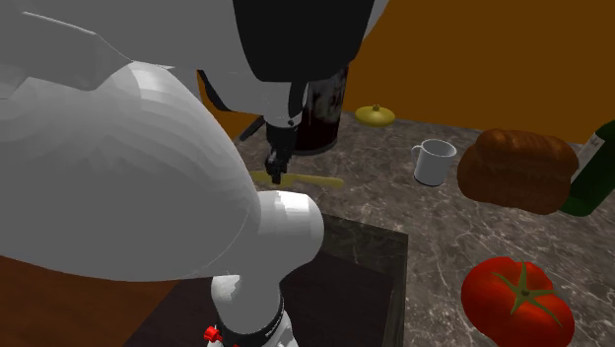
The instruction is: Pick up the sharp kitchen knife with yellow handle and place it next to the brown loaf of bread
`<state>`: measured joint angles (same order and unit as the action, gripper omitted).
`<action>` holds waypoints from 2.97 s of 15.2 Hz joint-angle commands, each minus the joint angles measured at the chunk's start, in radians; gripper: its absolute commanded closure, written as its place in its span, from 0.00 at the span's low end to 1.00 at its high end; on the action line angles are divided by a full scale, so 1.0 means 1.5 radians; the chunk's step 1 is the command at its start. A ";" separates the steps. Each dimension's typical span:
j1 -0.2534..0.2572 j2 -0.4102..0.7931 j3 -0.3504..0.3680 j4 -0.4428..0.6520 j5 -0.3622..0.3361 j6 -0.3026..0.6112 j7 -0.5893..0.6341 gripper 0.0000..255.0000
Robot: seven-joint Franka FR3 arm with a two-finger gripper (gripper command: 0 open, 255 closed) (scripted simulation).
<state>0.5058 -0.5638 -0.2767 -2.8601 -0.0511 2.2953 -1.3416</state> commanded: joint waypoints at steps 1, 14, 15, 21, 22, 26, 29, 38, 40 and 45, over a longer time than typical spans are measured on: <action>0.018 0.057 0.010 0.077 0.011 -0.090 0.011 0.00; 0.043 0.173 0.017 0.140 0.033 -0.140 0.015 0.00; 0.043 0.173 0.017 0.140 0.033 -0.140 0.015 0.00; 0.043 0.173 0.017 0.140 0.033 -0.140 0.015 1.00; 0.043 0.173 0.017 0.140 0.033 -0.140 0.015 1.00; 0.043 0.173 0.017 0.140 0.033 -0.140 0.015 1.00; 0.042 0.166 0.018 0.144 0.032 -0.151 0.017 1.00; 0.039 0.111 0.027 0.186 0.024 -0.246 0.030 1.00; 0.038 0.101 0.028 0.197 0.024 -0.267 0.033 1.00; 0.038 0.080 0.033 0.226 0.023 -0.317 0.038 1.00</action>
<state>0.5620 -0.4410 -0.2284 -2.5365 -0.0174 1.8380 -1.2853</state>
